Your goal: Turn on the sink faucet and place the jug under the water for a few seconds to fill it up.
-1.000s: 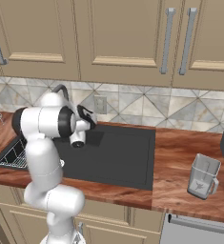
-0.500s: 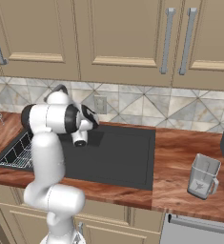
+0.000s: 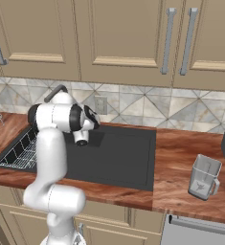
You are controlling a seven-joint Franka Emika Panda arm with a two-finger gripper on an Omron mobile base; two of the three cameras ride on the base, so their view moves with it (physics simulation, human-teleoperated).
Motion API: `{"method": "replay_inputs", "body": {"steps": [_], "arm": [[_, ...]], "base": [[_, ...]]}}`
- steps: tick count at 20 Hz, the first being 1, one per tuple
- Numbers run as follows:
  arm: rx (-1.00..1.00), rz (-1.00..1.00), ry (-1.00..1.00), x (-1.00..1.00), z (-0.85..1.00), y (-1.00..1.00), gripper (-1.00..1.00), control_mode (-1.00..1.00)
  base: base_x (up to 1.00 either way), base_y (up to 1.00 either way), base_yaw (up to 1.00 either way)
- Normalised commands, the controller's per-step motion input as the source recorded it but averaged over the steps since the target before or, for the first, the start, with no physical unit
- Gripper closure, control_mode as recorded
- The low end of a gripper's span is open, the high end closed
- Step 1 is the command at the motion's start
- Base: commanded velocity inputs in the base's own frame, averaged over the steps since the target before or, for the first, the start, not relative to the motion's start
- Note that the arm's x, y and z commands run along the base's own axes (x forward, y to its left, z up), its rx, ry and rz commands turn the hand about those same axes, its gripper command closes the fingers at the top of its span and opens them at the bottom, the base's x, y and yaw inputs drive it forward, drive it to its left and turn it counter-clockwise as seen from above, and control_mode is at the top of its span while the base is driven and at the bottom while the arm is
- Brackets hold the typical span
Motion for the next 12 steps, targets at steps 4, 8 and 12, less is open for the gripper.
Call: {"method": "replay_inputs", "body": {"steps": [4,8,12], "arm": [[0.00,-0.01,0.00,0.36,-0.11,0.11,-1.00,-1.00],[0.00,-0.02,0.00,0.37,-0.10,0.07,-1.00,-1.00],[0.00,-0.02,0.00,0.36,-0.13,0.06,-1.00,-1.00]], "base": [[0.00,0.00,0.00],[0.00,0.00,0.00],[0.00,0.00,0.00]]}}
